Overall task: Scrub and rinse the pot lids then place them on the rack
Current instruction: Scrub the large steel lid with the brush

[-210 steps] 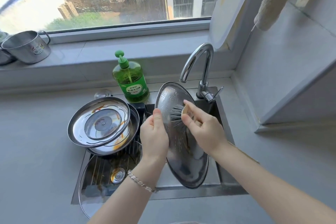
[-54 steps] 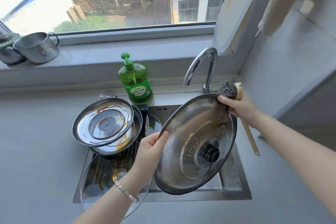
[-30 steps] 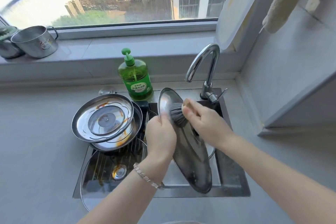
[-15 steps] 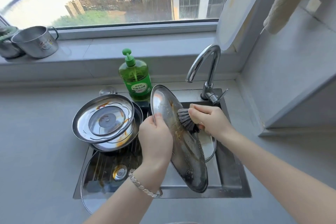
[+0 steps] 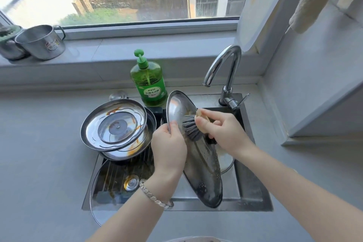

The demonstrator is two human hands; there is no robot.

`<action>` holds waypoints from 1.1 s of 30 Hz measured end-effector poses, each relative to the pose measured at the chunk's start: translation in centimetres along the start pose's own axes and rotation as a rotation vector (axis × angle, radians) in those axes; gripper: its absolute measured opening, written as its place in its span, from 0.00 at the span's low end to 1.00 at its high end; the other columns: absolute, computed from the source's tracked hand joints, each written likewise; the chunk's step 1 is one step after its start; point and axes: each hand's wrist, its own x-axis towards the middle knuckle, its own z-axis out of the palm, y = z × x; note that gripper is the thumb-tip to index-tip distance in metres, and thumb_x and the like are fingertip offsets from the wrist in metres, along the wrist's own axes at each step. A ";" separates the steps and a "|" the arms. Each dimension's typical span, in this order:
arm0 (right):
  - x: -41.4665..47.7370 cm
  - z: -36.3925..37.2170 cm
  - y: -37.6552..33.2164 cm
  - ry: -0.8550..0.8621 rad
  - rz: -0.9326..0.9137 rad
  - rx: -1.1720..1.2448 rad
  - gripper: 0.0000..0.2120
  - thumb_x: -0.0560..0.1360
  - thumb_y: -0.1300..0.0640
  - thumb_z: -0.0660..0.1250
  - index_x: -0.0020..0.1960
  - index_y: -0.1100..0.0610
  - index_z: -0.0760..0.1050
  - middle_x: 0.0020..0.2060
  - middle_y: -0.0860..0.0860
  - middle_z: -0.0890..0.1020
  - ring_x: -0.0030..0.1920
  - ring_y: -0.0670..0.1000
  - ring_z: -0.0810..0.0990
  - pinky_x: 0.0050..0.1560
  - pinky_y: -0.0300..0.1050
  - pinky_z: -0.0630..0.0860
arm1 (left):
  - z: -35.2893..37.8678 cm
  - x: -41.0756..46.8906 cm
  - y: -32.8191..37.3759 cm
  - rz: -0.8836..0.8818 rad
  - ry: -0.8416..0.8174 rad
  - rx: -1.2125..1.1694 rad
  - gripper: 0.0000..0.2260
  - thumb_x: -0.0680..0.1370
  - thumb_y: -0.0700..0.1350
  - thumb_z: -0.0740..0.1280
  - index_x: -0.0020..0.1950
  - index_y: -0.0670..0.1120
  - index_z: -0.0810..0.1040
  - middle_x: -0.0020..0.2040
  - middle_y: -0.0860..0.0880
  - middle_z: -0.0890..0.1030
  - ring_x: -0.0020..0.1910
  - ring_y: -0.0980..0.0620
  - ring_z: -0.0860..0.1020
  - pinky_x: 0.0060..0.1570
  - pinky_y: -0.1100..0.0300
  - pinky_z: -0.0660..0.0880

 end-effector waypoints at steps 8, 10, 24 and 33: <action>-0.7 -0.2 -0.5 -0.012 -0.004 -0.069 0.22 0.71 0.40 0.66 0.63 0.42 0.74 0.23 0.36 0.74 0.35 0.42 0.72 0.42 0.43 0.72 | -0.1 0.3 -0.4 0.021 -0.015 0.012 0.19 0.81 0.45 0.58 0.30 0.43 0.64 0.27 0.47 0.65 0.28 0.50 0.63 0.30 0.56 0.60; 0.3 -1.1 -0.1 0.041 0.022 -0.069 0.28 0.67 0.34 0.66 0.64 0.44 0.74 0.32 0.36 0.79 0.43 0.44 0.77 0.52 0.50 0.76 | -0.1 -0.3 -0.2 0.044 -0.044 0.005 0.21 0.81 0.44 0.58 0.28 0.45 0.60 0.25 0.50 0.62 0.26 0.52 0.61 0.29 0.58 0.58; 0.7 -1.3 -1.3 0.073 -0.043 -0.203 0.19 0.72 0.40 0.66 0.62 0.41 0.75 0.20 0.33 0.70 0.30 0.41 0.67 0.34 0.40 0.65 | 1.0 -1.7 -1.0 0.000 -0.111 -0.009 0.19 0.80 0.43 0.60 0.30 0.43 0.62 0.26 0.47 0.62 0.26 0.53 0.60 0.29 0.59 0.58; 0.6 -2.4 -2.5 0.016 -0.104 -0.300 0.19 0.73 0.43 0.65 0.63 0.41 0.73 0.22 0.36 0.69 0.32 0.41 0.66 0.39 0.41 0.65 | 0.6 -1.4 -1.2 0.082 -0.207 0.040 0.20 0.80 0.44 0.60 0.34 0.32 0.67 0.28 0.43 0.66 0.28 0.50 0.64 0.31 0.54 0.62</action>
